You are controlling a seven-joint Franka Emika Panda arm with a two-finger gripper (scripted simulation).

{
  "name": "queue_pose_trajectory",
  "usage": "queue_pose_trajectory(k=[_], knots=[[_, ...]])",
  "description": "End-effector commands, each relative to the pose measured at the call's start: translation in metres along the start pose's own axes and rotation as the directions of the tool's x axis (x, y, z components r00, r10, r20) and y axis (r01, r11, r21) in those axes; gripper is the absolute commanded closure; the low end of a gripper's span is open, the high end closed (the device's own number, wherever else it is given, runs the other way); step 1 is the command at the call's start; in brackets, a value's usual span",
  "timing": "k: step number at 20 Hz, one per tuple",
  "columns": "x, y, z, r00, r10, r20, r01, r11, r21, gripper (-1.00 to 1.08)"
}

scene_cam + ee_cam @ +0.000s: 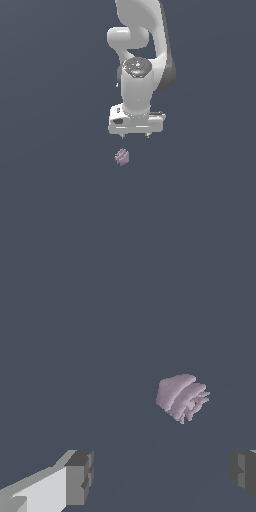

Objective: Pick up the object and move it to a goal position.

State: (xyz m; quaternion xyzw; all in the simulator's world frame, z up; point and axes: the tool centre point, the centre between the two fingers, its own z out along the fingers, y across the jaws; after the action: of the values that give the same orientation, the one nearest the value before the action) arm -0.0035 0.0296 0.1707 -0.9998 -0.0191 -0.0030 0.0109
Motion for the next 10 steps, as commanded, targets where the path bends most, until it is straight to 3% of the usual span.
queue_pose_trajectory(k=[1,10], knots=[[0.0,0.0,0.0,1.0,0.0,0.0,0.0,1.0,0.0,-0.92],[0.006,-0.015,-0.011,0.997,-0.078,-0.021,0.077,0.997,-0.011,-0.92]])
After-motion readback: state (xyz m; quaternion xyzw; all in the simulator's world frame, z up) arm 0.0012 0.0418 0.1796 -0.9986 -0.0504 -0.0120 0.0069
